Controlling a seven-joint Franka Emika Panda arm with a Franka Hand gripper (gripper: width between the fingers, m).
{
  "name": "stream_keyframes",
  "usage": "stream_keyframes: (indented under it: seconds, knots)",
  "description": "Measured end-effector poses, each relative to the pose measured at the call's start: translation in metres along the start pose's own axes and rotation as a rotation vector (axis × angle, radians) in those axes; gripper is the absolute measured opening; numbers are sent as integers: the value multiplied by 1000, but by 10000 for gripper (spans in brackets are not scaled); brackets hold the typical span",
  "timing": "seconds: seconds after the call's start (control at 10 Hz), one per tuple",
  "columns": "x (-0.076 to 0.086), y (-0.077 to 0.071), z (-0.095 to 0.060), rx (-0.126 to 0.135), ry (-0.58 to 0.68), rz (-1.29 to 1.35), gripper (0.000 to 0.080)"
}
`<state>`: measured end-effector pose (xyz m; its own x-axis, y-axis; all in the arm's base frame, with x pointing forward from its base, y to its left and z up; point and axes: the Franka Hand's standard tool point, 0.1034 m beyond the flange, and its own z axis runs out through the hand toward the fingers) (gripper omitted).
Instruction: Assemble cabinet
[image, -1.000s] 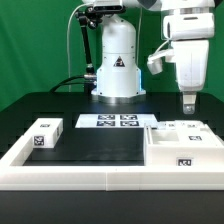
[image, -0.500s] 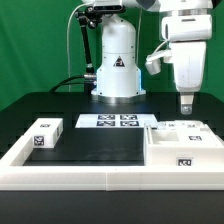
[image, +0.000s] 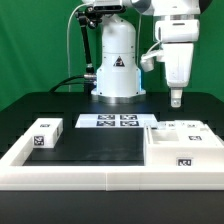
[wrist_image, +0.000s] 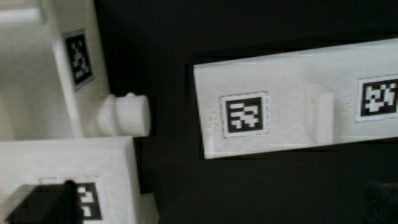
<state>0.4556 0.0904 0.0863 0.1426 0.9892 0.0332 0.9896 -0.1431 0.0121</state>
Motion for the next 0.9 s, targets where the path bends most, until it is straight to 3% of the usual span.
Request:
stream_keyframes:
  seconds: [0.4,0.6,0.9]
  knots:
    - [-1,-3,-4,11,-13,11,796]
    - [-1,-32,8,26,-12,-3,796]
    - [1,-51,27,28,13,-7,796]
